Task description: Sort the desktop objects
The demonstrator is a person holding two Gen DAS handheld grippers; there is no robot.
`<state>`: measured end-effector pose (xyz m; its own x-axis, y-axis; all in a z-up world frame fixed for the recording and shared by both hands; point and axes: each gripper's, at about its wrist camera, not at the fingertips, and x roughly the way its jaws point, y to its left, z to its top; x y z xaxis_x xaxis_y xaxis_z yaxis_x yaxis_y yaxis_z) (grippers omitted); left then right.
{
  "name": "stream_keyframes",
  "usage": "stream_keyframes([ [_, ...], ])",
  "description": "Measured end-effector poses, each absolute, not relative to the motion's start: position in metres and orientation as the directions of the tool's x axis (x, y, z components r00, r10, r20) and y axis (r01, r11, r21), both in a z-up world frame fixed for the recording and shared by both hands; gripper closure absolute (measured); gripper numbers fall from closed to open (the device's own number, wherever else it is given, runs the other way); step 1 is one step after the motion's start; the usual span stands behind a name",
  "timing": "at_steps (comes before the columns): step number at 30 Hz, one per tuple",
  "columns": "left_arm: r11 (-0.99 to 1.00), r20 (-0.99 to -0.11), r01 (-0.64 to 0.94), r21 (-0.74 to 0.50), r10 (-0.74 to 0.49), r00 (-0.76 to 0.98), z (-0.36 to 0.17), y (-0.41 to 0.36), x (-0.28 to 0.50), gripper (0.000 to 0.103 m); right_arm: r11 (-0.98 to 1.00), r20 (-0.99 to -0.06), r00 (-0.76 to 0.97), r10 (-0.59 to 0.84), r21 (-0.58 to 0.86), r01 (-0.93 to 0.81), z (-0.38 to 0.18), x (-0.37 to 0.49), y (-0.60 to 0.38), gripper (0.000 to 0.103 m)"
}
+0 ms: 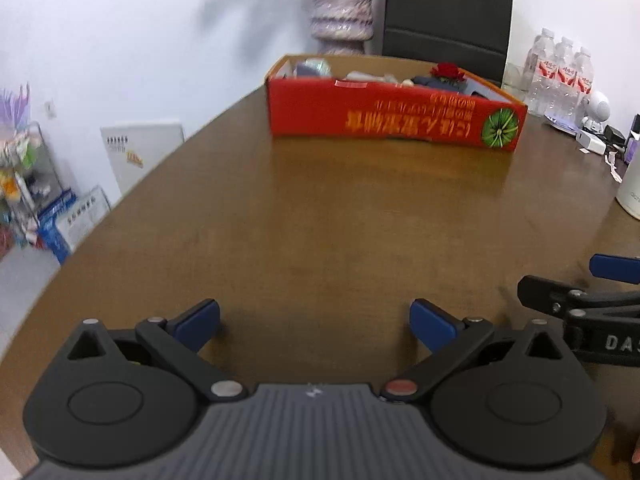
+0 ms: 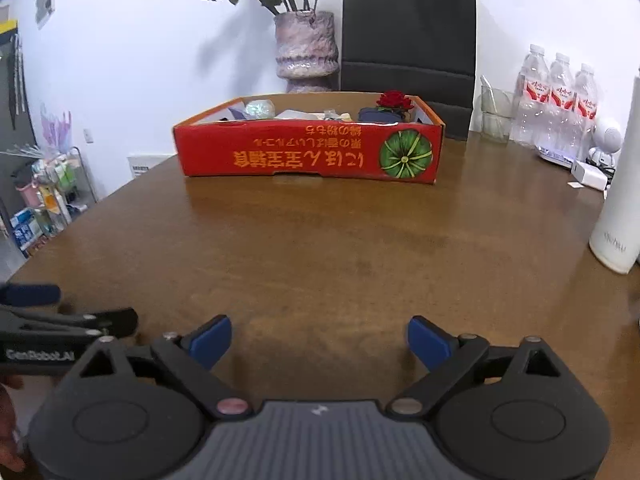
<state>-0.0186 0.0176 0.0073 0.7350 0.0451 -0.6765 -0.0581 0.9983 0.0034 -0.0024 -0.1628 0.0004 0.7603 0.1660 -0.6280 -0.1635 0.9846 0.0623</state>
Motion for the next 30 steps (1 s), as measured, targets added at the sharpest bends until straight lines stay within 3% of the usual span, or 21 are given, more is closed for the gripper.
stream_keyframes([
  [5,0.999,-0.650,-0.041,0.011,0.039,0.759,0.004,0.015,-0.020,0.000,0.986,-0.606,0.780,0.156,0.053,-0.156,-0.003,-0.011,-0.159,0.004],
  [8,0.999,-0.641,-0.037,0.015,0.038,0.766,0.002,0.012,-0.017,0.000,0.988,-0.638,0.757,0.140,0.040,-0.149,-0.006,-0.005,-0.155,0.000],
  [30,0.998,-0.628,-0.058,0.015,0.054,0.777,0.000,0.011,-0.016,0.000,0.993,-0.646,0.756,0.102,0.019,-0.118,-0.007,0.007,-0.158,0.000],
])
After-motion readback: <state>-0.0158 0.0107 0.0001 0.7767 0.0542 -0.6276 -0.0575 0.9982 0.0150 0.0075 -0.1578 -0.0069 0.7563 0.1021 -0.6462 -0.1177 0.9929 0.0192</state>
